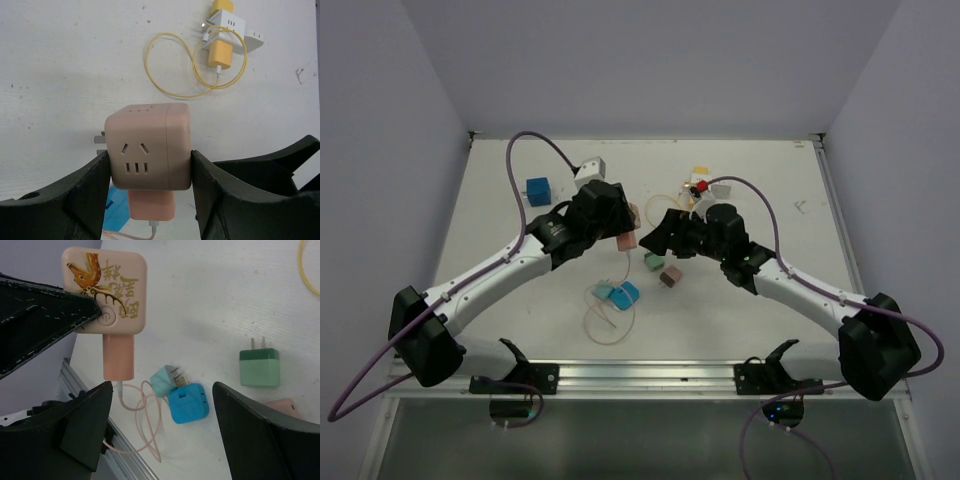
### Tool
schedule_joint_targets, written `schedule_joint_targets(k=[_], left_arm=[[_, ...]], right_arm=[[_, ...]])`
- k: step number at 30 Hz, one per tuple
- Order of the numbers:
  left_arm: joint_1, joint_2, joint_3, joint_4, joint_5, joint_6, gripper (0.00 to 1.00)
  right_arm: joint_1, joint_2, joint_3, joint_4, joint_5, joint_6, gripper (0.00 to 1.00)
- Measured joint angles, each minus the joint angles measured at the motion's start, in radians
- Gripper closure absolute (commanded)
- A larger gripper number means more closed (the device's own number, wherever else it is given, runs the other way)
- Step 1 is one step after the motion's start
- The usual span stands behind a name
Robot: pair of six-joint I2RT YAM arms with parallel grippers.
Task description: Pull the plug off the socket
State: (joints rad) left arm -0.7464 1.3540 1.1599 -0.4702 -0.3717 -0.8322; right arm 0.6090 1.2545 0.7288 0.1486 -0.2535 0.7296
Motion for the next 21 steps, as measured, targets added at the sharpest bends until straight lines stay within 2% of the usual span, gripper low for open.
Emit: schedule_joint_targets(k=[9, 12, 16, 17, 19, 21], left_arm=[[0.0, 0.003, 0.05, -0.003, 0.0, -0.046, 1.0], [0.0, 0.004, 0.055, -0.002, 0.001, -0.051, 1.0], [0.0, 0.005, 0.056, -0.002, 0.001, -0.065, 1.0], [0.0, 0.005, 0.056, -0.002, 0.001, -0.067, 1.0], [0.0, 0.005, 0.056, -0.001, 0.001, -0.068, 1.0], [0.0, 0.005, 0.056, 0.002, 0.0, -0.071, 1.0]], right_arm=[[0.085, 0.108, 0.091, 0.095, 0.003, 0.012, 0.19], [0.096, 0.129, 0.114, 0.118, 0.01, 0.012, 0.23], [0.105, 0.165, 0.138, 0.136, 0.011, 0.015, 0.39], [0.107, 0.174, 0.143, 0.137, 0.011, 0.016, 0.46], [0.112, 0.187, 0.151, 0.137, 0.013, 0.018, 0.55], [0.117, 0.192, 0.154, 0.138, 0.015, 0.021, 0.74]])
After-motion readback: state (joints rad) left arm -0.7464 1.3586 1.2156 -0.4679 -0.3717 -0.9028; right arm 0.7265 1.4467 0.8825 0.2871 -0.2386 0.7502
